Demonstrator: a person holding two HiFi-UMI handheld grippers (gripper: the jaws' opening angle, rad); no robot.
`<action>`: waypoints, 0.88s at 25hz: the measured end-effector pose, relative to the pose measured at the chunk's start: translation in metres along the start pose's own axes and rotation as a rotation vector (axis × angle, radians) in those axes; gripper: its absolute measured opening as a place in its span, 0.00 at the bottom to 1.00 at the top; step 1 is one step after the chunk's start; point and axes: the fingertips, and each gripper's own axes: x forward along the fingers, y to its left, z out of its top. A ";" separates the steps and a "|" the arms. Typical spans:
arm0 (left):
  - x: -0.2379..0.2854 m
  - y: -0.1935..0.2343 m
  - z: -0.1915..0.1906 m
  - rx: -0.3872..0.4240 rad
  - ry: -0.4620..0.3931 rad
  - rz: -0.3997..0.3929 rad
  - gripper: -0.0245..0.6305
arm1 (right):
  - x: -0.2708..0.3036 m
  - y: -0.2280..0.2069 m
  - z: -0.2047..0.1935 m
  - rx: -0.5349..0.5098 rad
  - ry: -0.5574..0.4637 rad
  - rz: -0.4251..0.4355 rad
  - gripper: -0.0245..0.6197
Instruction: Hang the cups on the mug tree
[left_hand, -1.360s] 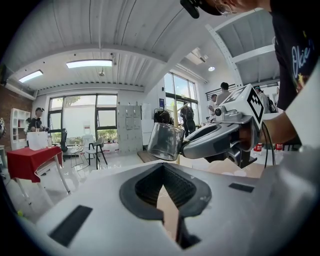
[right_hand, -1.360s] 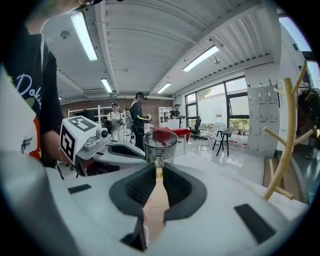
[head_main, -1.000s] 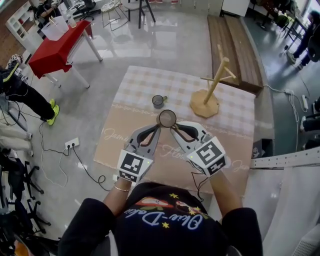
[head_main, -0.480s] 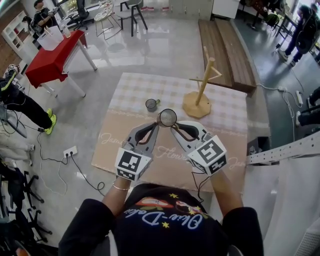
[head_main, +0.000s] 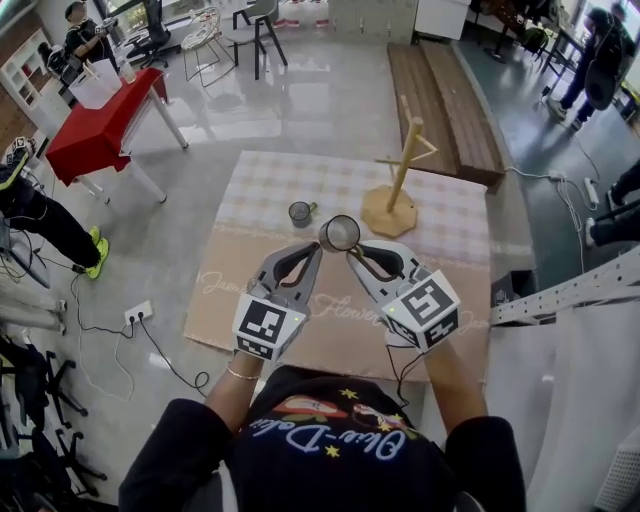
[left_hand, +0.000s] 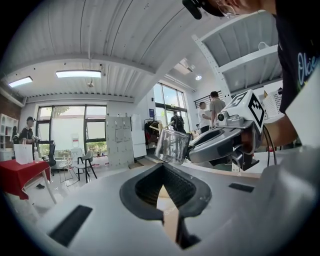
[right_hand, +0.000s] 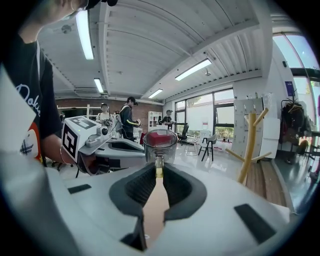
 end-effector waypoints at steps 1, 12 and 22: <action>0.001 0.001 0.001 -0.001 -0.003 -0.006 0.04 | -0.001 -0.001 0.001 -0.001 0.004 -0.010 0.11; 0.020 0.006 0.017 -0.009 -0.030 -0.105 0.04 | -0.009 -0.016 0.009 0.024 0.028 -0.100 0.11; 0.038 0.008 0.025 -0.022 -0.049 -0.178 0.04 | -0.010 -0.030 0.010 0.058 0.042 -0.166 0.11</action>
